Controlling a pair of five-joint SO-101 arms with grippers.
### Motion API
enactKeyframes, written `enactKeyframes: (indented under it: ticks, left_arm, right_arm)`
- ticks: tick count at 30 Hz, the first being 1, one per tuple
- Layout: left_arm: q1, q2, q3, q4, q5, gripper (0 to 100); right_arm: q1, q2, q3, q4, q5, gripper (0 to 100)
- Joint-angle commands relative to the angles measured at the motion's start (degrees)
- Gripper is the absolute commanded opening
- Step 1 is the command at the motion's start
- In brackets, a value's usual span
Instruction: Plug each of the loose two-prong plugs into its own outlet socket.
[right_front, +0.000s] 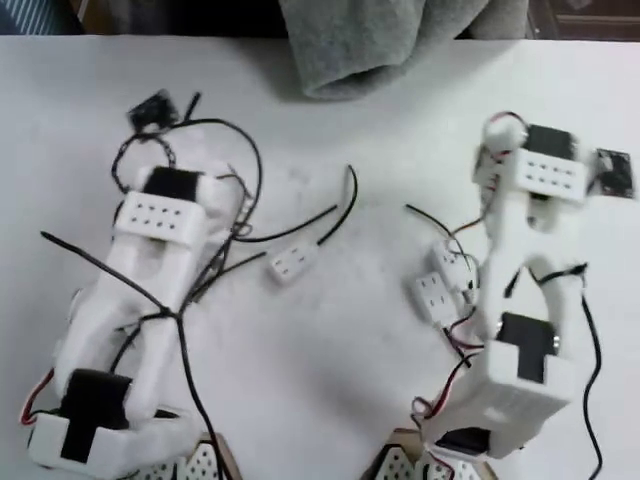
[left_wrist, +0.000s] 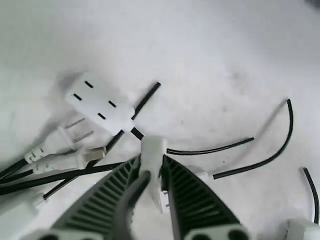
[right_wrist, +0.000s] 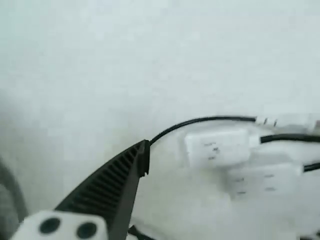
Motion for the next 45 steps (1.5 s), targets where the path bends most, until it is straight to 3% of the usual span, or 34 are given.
enactKeyframes:
  ticks: [1,5,15,21,39,45]
  left_arm:
    - [4.18,-0.84,-3.08,-1.41,-1.76,2]
    - [8.48,-0.92,-2.99,-1.05,-7.74,2]
    - [15.78,-0.40,-1.85,3.16,5.19,2]
    - [15.69,-0.40,3.16,0.00,13.01,2]
    - [11.38,0.22,5.36,-0.79,18.90,2]
    - [11.74,8.84,4.66,-3.78,18.64,2]
  right_arm:
    - [4.97,1.71,0.44,0.48,18.64,45.2]
    - [5.32,4.62,2.02,1.98,25.67,44.8]
    - [5.14,12.18,4.40,2.07,26.20,44.8]
    - [5.23,16.84,4.13,-3.21,26.20,44.8]
    - [4.88,17.80,4.04,-5.14,25.85,44.8]
    - [4.88,17.89,4.04,-5.58,25.85,44.8]
